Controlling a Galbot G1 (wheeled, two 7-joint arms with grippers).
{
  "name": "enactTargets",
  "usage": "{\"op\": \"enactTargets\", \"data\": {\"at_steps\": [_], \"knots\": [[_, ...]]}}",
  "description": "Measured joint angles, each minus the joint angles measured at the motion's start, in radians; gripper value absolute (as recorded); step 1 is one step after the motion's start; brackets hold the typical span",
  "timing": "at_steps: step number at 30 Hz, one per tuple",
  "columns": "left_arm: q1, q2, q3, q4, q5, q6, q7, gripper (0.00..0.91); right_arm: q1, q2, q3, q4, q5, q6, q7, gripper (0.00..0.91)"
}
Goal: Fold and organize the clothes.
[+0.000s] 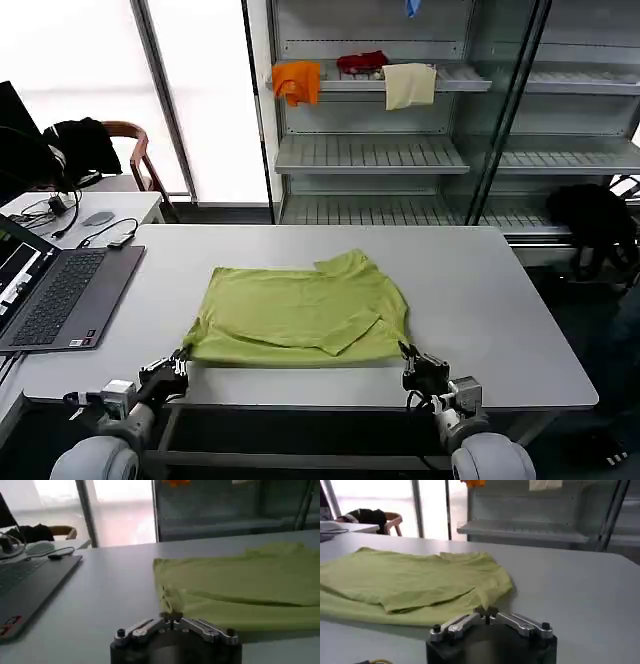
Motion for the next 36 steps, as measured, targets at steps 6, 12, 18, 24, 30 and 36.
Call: {"op": "enactTargets", "data": {"at_steps": [6, 12, 18, 24, 30, 36], "knots": [[0.053, -0.018, -0.02, -0.044, -0.019, 0.008, -0.018, 0.907, -0.045, 0.003, -0.022, 0.022, -0.021, -0.001, 0.011, 0.907], [0.07, -0.031, -0.025, -0.058, -0.02, 0.006, -0.033, 0.907, -0.066, 0.015, -0.032, 0.042, -0.04, 0.007, 0.029, 0.907], [0.068, -0.031, -0.047, -0.064, -0.036, 0.0, -0.039, 0.907, -0.056, 0.019, -0.018, 0.065, -0.049, 0.002, 0.046, 0.907], [0.036, -0.012, -0.099, -0.051, -0.072, -0.008, -0.031, 0.907, 0.001, 0.021, -0.016, 0.062, -0.048, -0.006, 0.052, 0.907], [-0.033, 0.024, -0.109, -0.027, -0.093, -0.003, 0.003, 0.907, 0.119, 0.031, -0.047, 0.0, -0.018, -0.013, 0.075, 0.907], [-0.143, 0.058, -0.065, 0.035, -0.104, 0.01, 0.044, 0.907, 0.269, 0.053, -0.092, -0.126, 0.011, -0.013, 0.097, 0.907]]}}
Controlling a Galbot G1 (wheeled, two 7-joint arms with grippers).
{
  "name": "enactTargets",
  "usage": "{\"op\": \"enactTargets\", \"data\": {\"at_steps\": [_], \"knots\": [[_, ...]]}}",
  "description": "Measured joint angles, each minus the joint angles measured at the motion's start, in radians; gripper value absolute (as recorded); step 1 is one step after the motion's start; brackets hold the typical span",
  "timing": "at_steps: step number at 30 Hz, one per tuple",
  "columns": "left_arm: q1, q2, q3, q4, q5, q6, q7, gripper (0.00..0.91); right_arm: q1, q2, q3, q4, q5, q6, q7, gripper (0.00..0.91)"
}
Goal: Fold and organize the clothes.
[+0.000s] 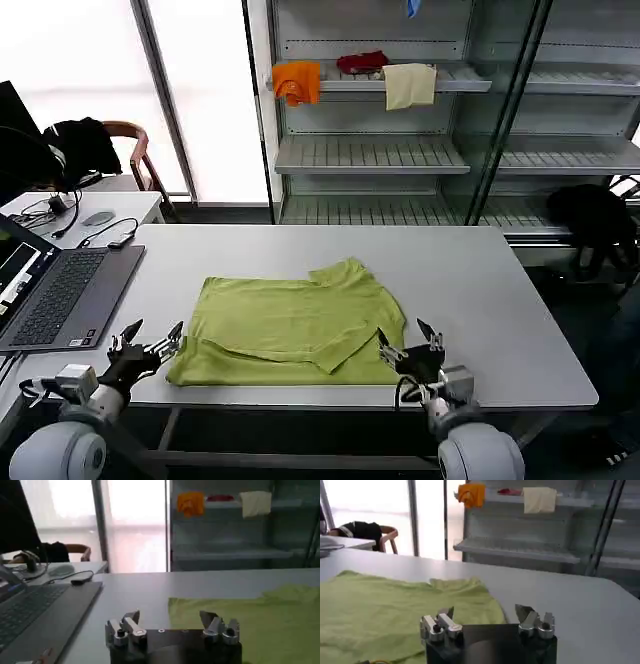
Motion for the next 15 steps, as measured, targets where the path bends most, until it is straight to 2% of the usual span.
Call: {"op": "enactTargets", "data": {"at_steps": [15], "knots": [[-0.315, 0.063, 0.176, 0.292, 0.028, 0.01, 0.041, 0.907, 0.322, 0.073, -0.021, -0.37, 0.003, 0.002, 0.01, 0.907]]}}
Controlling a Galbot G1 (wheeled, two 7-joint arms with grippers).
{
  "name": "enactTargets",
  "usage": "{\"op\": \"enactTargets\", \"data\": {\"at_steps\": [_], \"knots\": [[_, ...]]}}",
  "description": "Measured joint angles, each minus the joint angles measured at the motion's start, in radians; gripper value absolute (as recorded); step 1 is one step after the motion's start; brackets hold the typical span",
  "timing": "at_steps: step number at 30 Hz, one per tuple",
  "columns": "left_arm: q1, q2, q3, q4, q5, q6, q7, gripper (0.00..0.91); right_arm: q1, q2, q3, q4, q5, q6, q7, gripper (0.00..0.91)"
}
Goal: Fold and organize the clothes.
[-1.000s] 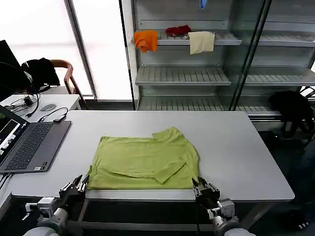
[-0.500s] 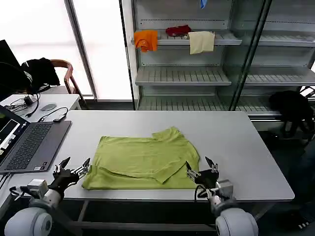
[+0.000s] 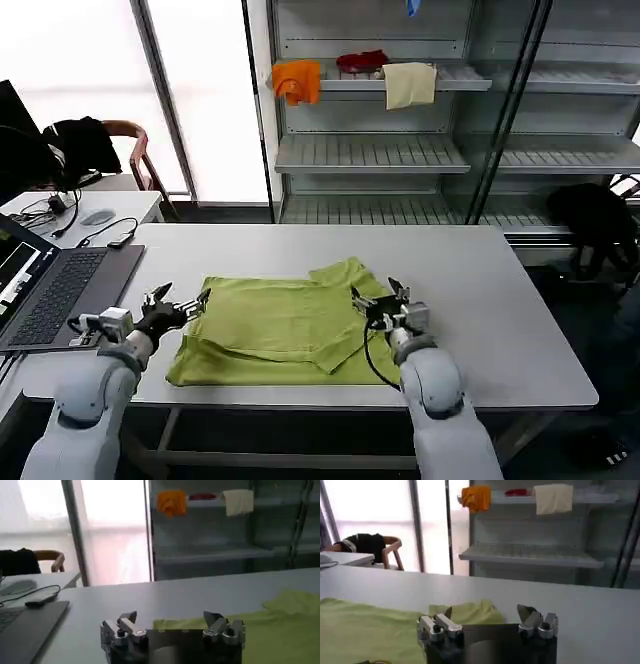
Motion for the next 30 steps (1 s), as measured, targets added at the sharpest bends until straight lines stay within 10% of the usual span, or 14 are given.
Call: {"op": "enactTargets", "data": {"at_steps": [23, 30], "knots": [[-0.279, -0.027, 0.125, 0.398, 0.083, 0.002, 0.047, 0.856, 0.181, 0.036, 0.024, -0.314, -0.042, 0.004, -0.014, 0.907], [-0.316, -0.039, 0.131, 0.466, 0.089, 0.002, 0.049, 0.725, 0.2, 0.036, 0.017, -0.349, -0.05, 0.004, -0.022, 0.05]]}}
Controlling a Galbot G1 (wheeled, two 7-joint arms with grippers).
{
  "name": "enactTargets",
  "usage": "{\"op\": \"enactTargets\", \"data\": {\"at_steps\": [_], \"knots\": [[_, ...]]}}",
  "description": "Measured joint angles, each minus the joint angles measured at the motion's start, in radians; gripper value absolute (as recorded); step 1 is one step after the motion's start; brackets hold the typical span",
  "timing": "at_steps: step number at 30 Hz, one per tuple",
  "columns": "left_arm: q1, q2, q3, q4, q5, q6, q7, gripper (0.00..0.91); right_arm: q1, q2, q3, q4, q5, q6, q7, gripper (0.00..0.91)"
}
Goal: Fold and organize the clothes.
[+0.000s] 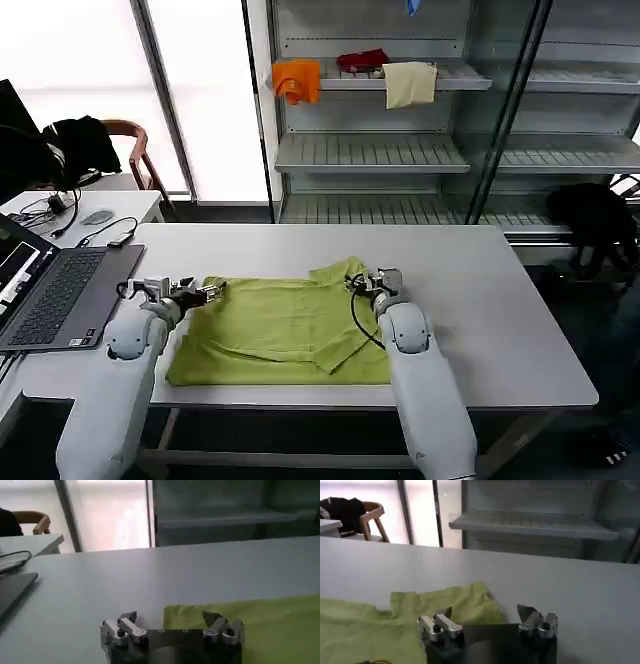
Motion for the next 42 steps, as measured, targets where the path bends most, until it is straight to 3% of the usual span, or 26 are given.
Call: {"op": "enactTargets", "data": {"at_steps": [1, 5, 7, 10, 25, 42], "knots": [[-0.003, 0.0, 0.0, 0.006, -0.001, -0.001, 0.001, 0.595, 0.002, 0.0, -0.001, -0.004, -0.003, 0.0, -0.003, 0.0], [-0.011, -0.002, 0.0, 0.021, -0.001, -0.002, 0.003, 0.252, 0.006, 0.0, -0.005, -0.008, -0.005, 0.0, -0.009, 0.0], [-0.012, -0.004, 0.001, 0.025, -0.001, -0.002, 0.003, 0.121, 0.007, 0.0, -0.006, -0.009, -0.005, 0.0, -0.012, 0.0], [-0.011, -0.005, 0.001, 0.026, -0.001, -0.003, 0.006, 0.02, 0.006, 0.0, -0.009, -0.009, -0.005, 0.0, -0.016, 0.0], [0.012, 0.002, 0.004, -0.009, -0.009, 0.0, 0.03, 0.01, -0.015, 0.0, -0.016, 0.032, 0.024, 0.002, -0.029, 0.0], [0.072, 0.033, -0.025, -0.164, -0.064, 0.004, 0.019, 0.01, -0.087, -0.008, -0.041, 0.207, 0.07, 0.002, -0.028, 0.0]]}}
